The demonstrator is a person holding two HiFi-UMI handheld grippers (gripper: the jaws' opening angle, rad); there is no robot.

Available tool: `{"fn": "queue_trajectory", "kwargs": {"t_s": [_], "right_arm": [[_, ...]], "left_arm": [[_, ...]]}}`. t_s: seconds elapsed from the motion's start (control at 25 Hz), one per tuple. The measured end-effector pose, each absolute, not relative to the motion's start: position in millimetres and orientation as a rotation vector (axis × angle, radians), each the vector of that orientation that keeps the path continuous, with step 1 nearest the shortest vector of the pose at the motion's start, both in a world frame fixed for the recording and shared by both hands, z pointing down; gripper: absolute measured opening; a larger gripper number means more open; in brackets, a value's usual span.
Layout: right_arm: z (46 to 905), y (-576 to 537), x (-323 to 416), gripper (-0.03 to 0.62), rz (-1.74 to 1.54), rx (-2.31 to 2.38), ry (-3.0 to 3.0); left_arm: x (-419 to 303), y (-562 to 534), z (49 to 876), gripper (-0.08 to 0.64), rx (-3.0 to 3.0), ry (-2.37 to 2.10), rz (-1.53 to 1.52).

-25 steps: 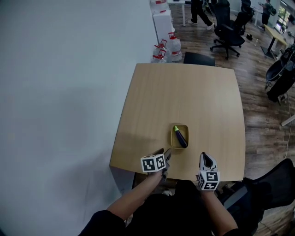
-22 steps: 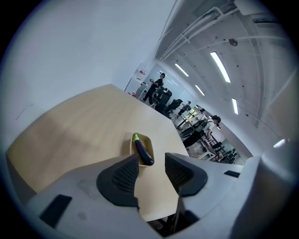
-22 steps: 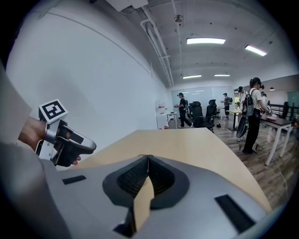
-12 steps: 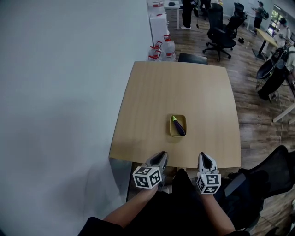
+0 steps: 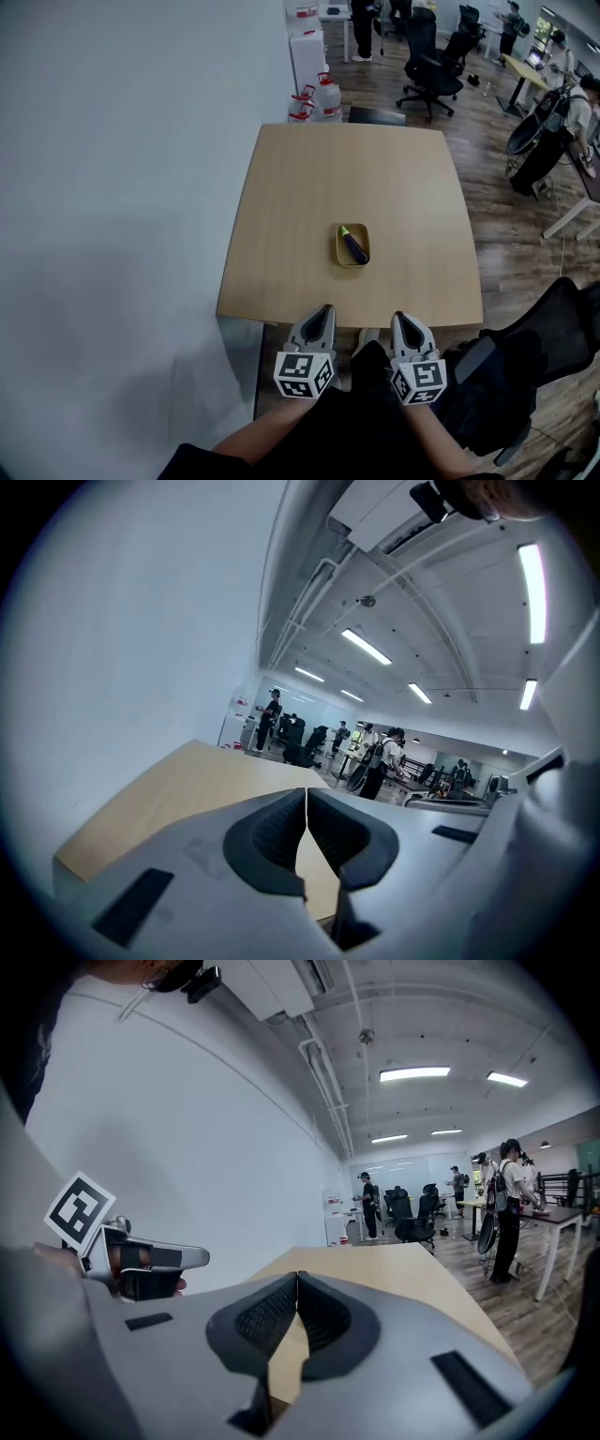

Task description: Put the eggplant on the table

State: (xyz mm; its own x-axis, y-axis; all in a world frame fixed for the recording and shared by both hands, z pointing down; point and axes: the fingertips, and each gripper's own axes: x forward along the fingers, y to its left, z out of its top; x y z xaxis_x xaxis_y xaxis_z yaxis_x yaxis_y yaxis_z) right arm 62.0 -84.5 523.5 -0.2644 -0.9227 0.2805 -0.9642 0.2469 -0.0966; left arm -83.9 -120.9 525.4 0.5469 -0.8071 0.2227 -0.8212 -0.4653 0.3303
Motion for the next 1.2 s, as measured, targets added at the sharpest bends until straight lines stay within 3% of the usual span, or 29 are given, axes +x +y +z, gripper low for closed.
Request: {"fn": "queue_trajectory", "kwargs": {"t_s": [1.2], "right_arm": [[494.8, -133.9, 87.7, 0.060, 0.289, 1.839, -2.347]], "left_arm": [[-62.0, -174.4, 530.3, 0.020, 2.484, -1.371, 0.185]]}}
